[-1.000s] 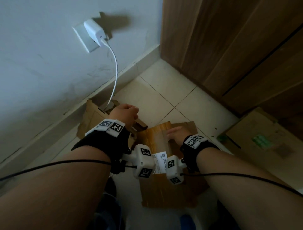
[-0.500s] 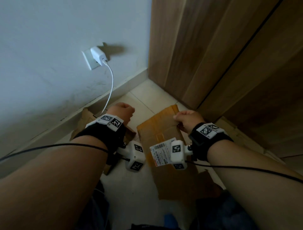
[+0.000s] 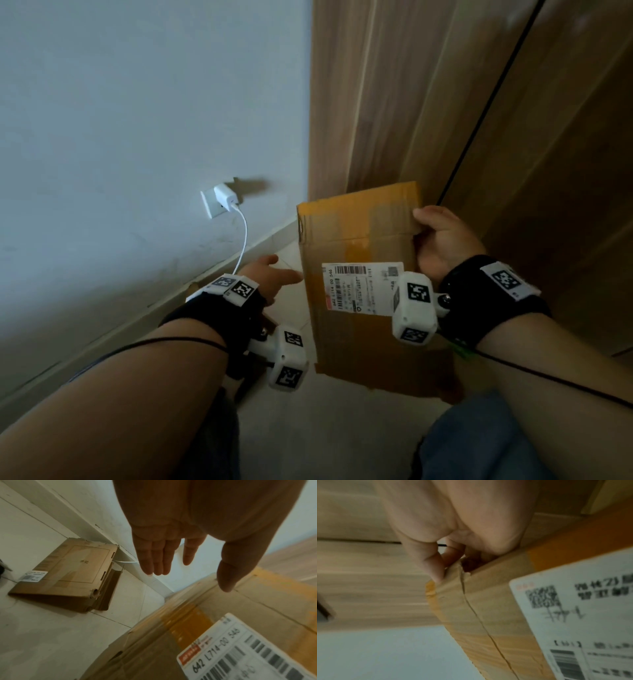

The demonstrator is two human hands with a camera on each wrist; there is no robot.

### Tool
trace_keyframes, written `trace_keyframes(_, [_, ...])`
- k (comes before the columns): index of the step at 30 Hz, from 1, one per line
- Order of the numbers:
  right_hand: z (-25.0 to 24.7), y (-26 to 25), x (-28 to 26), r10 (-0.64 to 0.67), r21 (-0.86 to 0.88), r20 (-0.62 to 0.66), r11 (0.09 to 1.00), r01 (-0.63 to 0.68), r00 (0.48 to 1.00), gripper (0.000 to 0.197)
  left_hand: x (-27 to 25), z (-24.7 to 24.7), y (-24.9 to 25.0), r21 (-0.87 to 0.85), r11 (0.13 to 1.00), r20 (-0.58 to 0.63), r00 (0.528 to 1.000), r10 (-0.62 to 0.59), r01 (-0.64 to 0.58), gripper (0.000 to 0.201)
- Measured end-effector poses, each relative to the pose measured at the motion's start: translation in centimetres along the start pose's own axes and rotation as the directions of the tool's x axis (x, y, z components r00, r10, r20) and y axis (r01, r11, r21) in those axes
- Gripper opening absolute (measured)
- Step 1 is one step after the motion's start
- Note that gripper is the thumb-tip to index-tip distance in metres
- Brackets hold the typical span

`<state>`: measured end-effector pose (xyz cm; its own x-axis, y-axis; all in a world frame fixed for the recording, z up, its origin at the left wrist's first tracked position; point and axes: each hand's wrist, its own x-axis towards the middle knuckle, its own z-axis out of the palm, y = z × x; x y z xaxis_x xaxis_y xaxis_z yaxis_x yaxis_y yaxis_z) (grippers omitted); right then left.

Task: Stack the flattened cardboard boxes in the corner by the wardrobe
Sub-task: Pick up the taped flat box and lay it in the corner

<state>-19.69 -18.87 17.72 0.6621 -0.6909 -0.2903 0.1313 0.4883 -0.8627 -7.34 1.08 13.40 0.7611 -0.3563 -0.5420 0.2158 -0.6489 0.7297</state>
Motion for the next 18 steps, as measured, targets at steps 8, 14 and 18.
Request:
trace_keyframes(8, [0.1, 0.8, 1.5, 0.023, 0.15, 0.14, 0.988, -0.044, 0.99, 0.031, 0.8, 0.5, 0.2, -0.143, 0.989, 0.088, 0.996, -0.022, 0.034, 0.073])
trace_keyframes(14, [0.1, 1.2, 3.1, 0.026, 0.158, 0.18, 0.986, -0.055, 0.983, 0.032, 1.6, 1.8, 0.1, -0.191, 0.981, 0.145, 0.988, 0.045, -0.017, 0.048])
trace_keyframes(18, [0.4, 1.6, 3.9, 0.007, 0.125, 0.139, 0.992, -0.024, 0.99, 0.027, 2.2, 2.0, 0.2, -0.295, 0.955, 0.132, 0.989, 0.071, -0.03, 0.018])
